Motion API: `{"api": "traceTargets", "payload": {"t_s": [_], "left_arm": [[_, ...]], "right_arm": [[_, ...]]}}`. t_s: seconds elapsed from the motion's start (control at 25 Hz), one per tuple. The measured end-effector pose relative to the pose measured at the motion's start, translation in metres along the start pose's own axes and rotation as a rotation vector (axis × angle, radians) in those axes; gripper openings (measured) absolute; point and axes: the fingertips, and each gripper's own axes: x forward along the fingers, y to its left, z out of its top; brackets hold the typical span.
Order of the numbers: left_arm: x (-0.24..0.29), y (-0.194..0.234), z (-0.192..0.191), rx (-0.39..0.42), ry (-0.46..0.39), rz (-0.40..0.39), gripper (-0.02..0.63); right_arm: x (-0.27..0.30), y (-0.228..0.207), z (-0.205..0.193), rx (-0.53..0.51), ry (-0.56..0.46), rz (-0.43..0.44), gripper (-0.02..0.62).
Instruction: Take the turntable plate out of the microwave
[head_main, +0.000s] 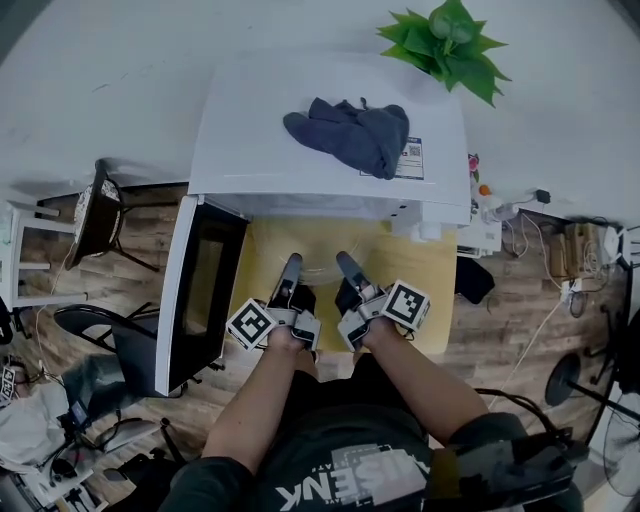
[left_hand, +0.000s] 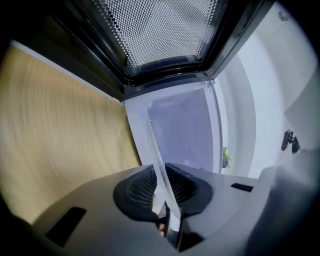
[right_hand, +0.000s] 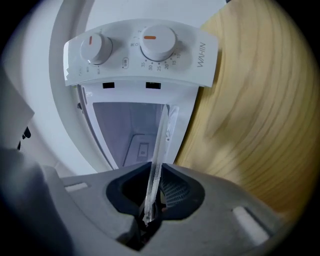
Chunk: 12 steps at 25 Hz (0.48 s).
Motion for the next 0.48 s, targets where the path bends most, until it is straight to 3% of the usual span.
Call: {"api": "traceTargets", "payload": {"t_s": [0.32,0.48], "left_arm": [[-0.036,-0.02,-0.022,0.019,-0.075,-0.01,0.051],[-0.06,-0.04,-0.029,0.027,-0.081,-0.023,0.051]], "right_arm": [[-0.028,0.024,-0.019,-0.002,0.101,0.028,0.051],[-0.044,0.037,-0.034,-0.03,0.128,-0.003,0.051]]}}
